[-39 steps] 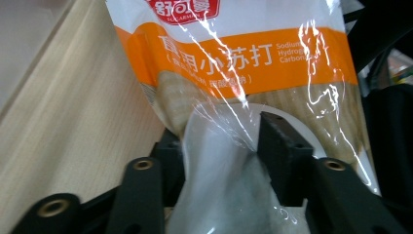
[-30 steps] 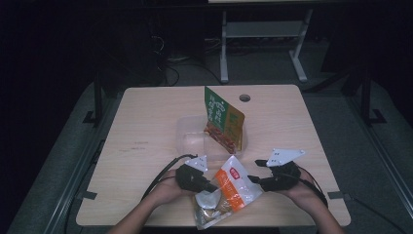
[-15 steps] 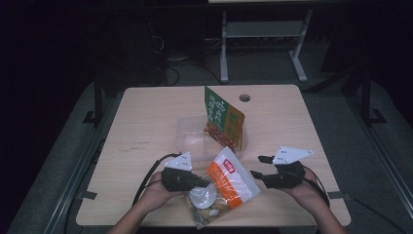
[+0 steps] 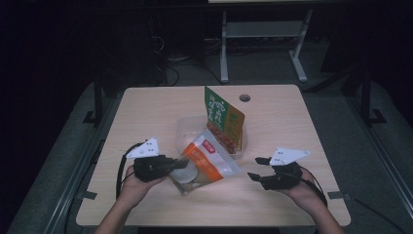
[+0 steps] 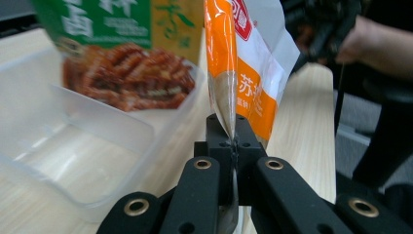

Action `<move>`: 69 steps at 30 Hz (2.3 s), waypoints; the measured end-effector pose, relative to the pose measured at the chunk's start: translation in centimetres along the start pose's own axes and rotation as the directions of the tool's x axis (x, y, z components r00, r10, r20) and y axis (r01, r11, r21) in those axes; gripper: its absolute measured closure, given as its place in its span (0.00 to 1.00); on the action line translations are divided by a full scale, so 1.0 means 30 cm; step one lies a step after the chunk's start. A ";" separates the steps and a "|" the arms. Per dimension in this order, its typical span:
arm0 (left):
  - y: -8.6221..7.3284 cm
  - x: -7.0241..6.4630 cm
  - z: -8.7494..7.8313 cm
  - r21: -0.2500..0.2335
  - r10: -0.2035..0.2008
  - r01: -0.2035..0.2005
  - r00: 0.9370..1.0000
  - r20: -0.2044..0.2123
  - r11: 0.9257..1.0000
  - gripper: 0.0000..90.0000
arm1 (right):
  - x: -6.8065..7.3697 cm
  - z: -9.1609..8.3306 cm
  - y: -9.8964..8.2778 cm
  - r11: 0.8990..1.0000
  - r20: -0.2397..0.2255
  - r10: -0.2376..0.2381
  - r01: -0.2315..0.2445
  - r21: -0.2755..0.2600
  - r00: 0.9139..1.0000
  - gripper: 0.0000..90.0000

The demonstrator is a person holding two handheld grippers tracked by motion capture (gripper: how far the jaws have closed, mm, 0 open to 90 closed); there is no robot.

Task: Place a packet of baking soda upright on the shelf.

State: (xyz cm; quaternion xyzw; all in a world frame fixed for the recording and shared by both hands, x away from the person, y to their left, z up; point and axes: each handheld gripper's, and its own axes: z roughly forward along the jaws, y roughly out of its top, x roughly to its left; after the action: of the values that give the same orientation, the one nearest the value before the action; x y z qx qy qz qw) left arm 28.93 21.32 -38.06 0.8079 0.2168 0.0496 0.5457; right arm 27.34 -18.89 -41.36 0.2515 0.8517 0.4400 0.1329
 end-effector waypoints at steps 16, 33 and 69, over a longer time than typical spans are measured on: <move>0.024 0.019 -0.093 -0.133 -0.049 0.041 0.997 -0.058 0.990 0.99 | 0.077 0.148 0.140 0.992 -0.254 0.001 -0.032 -0.119 0.967 0.44; 0.010 0.041 -0.118 -0.187 -0.095 0.081 0.993 -0.067 0.979 0.99 | 0.060 0.269 0.310 0.953 -0.364 0.014 -0.122 -0.277 0.931 0.83; -0.082 0.034 -0.078 -0.001 -0.062 0.062 0.986 -0.152 0.998 0.39 | 0.057 0.156 0.352 0.953 -0.479 -0.034 -0.116 -0.281 0.877 1.00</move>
State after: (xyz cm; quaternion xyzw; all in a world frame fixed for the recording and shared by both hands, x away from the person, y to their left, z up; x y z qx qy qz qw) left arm 28.39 24.52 -39.50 0.7956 0.2830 0.0937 0.5274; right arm 31.29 -9.61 -35.45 0.1299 0.7752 0.6159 -0.0541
